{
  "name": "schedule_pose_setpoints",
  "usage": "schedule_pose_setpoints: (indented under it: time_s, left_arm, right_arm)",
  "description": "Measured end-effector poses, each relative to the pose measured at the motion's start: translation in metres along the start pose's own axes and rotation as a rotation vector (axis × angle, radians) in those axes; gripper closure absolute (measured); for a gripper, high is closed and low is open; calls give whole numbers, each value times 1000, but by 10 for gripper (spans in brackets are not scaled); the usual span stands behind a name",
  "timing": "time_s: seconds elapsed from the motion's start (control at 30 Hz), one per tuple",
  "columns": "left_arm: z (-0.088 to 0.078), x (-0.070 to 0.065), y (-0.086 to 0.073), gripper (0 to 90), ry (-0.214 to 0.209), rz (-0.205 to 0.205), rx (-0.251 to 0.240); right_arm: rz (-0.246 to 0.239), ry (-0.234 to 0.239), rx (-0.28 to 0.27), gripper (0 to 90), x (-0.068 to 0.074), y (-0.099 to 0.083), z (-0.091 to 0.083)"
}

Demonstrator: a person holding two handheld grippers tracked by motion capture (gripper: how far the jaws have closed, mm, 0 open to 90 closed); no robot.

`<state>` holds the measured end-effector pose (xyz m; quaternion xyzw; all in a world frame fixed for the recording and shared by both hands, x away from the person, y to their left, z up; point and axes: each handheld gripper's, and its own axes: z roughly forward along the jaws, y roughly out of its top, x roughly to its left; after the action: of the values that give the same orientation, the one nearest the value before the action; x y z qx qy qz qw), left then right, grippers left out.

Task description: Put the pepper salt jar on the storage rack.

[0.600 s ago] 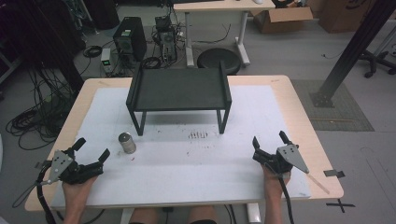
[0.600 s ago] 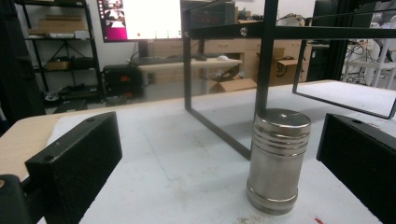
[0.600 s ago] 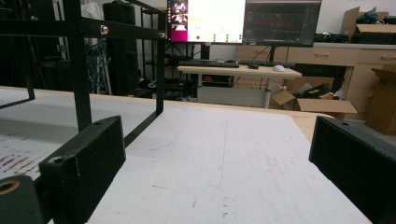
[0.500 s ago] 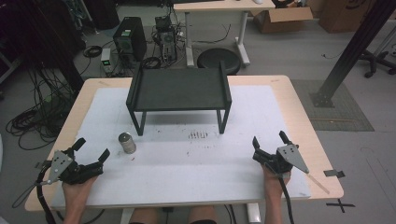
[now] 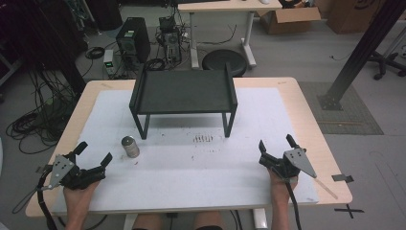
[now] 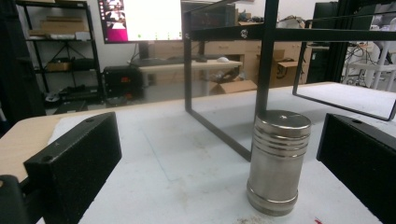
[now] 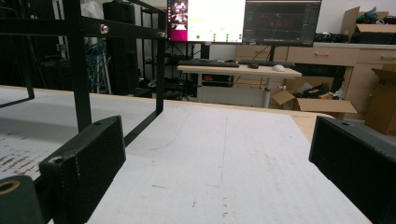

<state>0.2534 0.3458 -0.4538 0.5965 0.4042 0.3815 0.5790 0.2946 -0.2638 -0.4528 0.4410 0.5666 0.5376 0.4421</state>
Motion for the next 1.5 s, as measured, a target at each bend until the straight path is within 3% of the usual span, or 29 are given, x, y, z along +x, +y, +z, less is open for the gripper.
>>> schedule_pose_setpoints:
  time_s: [0.73,1.03,1.1,1.23,1.5]
  left_arm:
    - [1,-1,0,4,-11,7,5]
    - [4,-1,2,3,-36,24,39]
    - [6,-1,4,3,-48,29,62]
    - [5,0,10,4,-74,45,63]
    - [8,5,22,7,-178,51,116]
  right_arm:
    - [-3,0,0,33,0,0,0]
    - [-3,0,-1,33,0,0,0]
    - [-1,1,-1,33,0,0,0]
    - [-1,2,-3,33,0,0,0]
    - [-1,1,-4,33,0,0,0]
